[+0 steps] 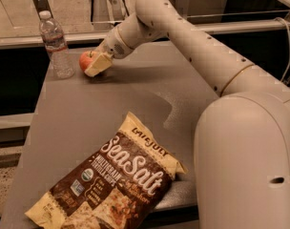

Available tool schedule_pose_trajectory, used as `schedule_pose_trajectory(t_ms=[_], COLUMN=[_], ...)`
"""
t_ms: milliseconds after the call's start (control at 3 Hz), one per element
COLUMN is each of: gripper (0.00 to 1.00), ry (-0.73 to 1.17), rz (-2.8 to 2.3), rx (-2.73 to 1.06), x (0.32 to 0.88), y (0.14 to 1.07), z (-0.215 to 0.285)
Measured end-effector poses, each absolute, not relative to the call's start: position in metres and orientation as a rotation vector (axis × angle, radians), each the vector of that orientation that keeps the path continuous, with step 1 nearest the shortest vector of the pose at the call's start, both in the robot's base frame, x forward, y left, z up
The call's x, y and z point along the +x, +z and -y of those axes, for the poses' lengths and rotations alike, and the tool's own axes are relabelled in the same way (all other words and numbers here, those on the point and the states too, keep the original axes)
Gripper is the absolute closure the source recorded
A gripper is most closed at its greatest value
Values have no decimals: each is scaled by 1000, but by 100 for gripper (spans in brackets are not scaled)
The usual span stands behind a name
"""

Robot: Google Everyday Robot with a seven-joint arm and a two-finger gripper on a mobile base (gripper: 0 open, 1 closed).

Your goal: Move apple near water bottle

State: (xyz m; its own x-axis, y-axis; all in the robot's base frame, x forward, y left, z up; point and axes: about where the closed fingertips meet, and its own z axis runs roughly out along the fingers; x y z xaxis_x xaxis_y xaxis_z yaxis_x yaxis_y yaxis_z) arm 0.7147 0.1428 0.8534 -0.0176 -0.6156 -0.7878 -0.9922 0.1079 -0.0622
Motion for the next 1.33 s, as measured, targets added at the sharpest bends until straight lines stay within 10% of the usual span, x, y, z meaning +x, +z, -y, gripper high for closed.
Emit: schedule_pose_trajectory(t_ms=[1000,1333], gripper=[4,0], ry=[668,668], rz=[-1740,-1739], rx=[-1619,-1622], x=[719,719], y=[846,846], z=[-139,-139])
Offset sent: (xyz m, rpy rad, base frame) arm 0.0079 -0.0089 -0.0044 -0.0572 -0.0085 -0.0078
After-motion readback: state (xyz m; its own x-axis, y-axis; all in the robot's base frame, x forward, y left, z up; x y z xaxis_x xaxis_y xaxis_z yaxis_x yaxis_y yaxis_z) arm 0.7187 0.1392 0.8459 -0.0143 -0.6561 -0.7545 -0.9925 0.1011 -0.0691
